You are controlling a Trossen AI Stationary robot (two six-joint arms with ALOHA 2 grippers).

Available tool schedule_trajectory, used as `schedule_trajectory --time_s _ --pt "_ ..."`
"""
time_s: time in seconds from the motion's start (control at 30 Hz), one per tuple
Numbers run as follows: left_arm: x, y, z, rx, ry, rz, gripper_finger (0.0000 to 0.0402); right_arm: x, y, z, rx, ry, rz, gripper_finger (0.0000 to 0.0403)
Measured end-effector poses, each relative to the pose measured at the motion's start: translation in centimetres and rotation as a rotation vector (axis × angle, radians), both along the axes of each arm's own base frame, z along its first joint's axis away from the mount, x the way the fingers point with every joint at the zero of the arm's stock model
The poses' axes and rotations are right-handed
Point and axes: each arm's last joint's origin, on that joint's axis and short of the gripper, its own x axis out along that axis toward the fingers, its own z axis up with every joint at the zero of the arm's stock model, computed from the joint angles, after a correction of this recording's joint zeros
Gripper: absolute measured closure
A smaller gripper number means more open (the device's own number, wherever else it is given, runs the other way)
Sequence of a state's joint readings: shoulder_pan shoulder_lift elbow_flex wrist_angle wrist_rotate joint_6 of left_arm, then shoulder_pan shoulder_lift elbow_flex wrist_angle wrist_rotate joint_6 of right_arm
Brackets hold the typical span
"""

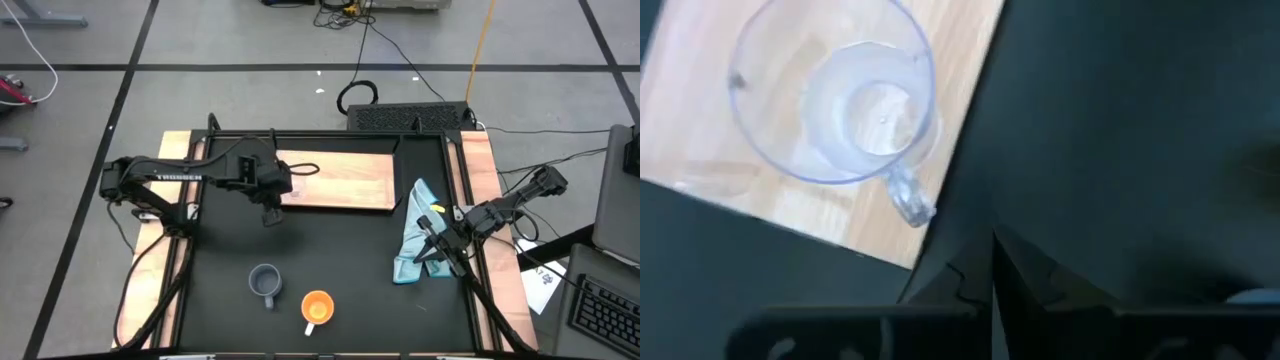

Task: Stack small to large cups/mugs on shelf
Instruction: Put the transparent mug on the shelf

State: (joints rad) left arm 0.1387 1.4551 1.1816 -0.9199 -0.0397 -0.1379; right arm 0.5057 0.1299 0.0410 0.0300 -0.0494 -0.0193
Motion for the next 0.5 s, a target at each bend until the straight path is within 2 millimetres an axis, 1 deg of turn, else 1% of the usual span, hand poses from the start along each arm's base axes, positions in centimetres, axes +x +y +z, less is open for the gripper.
schedule_trajectory --time_s 0.5 --pt "-0.03 0.23 -0.19 0.097 0.030 0.064 0.0400 0.00 0.00 0.02 0.001 -0.002 0.000 0.0403"
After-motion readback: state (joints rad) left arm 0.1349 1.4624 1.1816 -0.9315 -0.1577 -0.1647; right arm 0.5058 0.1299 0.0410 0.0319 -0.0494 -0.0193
